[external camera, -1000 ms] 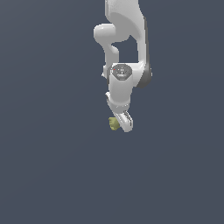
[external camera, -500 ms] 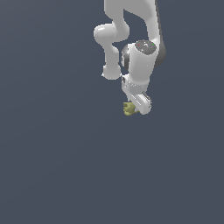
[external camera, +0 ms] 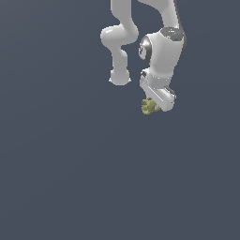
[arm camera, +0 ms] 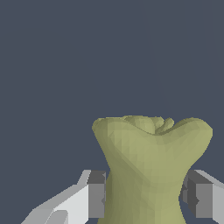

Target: Pick up the object and move it to a goal position.

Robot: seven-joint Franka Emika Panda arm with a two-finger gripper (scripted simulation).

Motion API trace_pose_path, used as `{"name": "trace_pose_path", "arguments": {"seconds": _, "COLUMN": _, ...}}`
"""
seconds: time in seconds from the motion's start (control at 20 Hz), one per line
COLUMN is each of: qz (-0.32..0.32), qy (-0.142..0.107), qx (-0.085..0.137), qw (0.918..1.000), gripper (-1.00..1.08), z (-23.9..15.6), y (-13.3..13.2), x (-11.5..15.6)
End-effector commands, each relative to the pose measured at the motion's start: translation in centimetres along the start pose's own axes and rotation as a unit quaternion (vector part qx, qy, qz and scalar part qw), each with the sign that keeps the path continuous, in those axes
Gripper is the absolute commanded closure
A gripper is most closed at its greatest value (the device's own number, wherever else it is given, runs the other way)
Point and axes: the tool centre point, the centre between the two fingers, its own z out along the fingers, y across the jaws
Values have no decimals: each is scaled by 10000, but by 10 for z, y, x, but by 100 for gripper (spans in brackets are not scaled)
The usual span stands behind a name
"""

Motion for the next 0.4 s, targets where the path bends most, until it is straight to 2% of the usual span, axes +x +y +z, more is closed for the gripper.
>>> {"name": "trace_pose_path", "arguments": {"seconds": 0.0, "qz": 9, "qy": 3, "qx": -3, "qw": 10000, "gripper": 108, "z": -4, "y": 1, "x": -6}}
{"name": "trace_pose_path", "arguments": {"seconds": 0.35, "qz": 9, "qy": -3, "qx": -3, "qw": 10000, "gripper": 108, "z": -4, "y": 0, "x": -6}}
